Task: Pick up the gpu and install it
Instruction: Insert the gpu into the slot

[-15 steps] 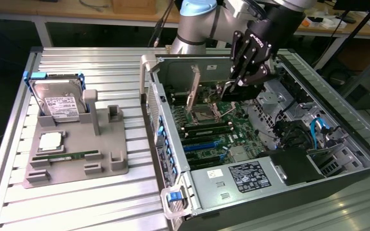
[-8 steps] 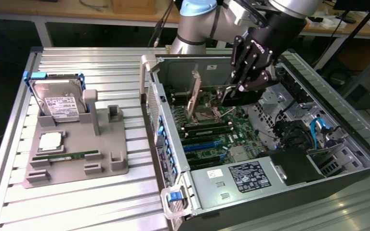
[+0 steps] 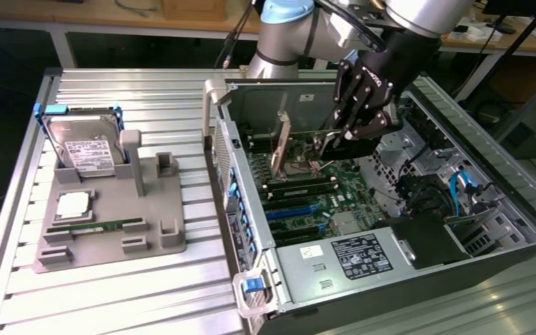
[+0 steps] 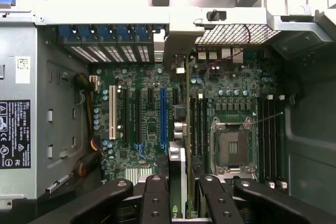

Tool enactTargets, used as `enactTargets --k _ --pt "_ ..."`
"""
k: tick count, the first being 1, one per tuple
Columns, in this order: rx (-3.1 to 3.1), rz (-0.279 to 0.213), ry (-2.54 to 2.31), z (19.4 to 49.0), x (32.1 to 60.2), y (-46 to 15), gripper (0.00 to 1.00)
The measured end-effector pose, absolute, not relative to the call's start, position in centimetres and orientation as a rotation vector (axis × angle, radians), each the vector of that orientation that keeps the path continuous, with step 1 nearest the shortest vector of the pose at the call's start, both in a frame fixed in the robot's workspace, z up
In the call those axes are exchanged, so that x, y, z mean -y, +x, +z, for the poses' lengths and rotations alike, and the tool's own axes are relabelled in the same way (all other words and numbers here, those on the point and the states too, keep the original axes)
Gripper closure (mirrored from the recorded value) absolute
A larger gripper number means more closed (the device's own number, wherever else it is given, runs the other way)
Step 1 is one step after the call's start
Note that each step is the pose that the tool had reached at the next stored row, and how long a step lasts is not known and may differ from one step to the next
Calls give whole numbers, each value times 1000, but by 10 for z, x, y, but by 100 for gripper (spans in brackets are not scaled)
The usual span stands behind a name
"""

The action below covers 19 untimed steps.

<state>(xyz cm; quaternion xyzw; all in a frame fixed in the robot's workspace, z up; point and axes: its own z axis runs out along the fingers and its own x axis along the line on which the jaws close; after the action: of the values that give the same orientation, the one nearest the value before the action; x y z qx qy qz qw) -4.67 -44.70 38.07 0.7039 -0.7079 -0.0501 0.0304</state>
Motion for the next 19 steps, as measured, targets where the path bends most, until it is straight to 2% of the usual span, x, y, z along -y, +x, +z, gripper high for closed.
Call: enactTargets --k 19 --pt "2182 -154 2170 372 447 -47 73"
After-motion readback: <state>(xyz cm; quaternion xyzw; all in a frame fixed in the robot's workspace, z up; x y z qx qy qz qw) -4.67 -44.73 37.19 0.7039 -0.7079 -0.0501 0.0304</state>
